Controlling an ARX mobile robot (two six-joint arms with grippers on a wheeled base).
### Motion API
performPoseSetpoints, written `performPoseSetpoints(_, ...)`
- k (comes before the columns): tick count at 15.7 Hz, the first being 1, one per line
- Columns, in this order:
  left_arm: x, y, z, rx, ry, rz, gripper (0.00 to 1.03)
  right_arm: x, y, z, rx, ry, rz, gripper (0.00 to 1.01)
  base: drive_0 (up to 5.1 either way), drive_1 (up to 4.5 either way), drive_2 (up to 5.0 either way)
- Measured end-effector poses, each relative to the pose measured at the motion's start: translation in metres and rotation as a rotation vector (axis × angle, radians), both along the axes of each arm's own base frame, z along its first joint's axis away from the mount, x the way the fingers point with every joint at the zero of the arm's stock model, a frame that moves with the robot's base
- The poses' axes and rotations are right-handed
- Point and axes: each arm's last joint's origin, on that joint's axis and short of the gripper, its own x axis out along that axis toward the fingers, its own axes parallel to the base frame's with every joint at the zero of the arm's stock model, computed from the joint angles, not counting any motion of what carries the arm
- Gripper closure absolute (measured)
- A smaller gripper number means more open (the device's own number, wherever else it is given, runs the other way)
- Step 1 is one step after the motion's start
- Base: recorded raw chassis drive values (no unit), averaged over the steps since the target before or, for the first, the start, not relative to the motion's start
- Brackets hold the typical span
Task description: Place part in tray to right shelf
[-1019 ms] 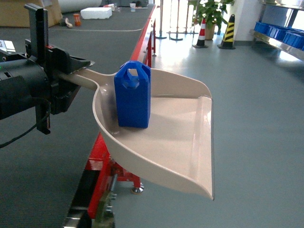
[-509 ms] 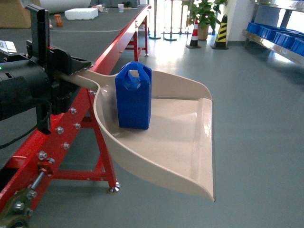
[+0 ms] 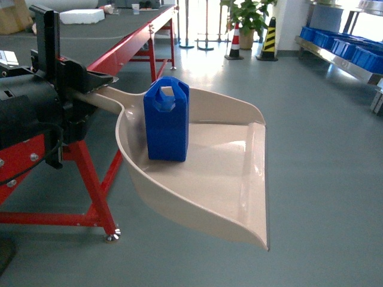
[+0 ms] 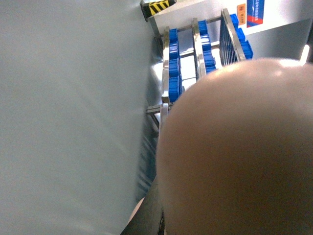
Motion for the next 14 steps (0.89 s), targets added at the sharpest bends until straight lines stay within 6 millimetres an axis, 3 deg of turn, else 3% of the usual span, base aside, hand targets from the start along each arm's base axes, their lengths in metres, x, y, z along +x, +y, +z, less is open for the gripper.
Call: performPoseSetpoints(14, -0.0001, -0.0004, -0.0001, 0.0, 0.001, -0.001, 0.86, 0.0, 0.0, 0.0001, 0.0, -0.001, 0.0, 0.03, 5.1, -2.38, -2.4)
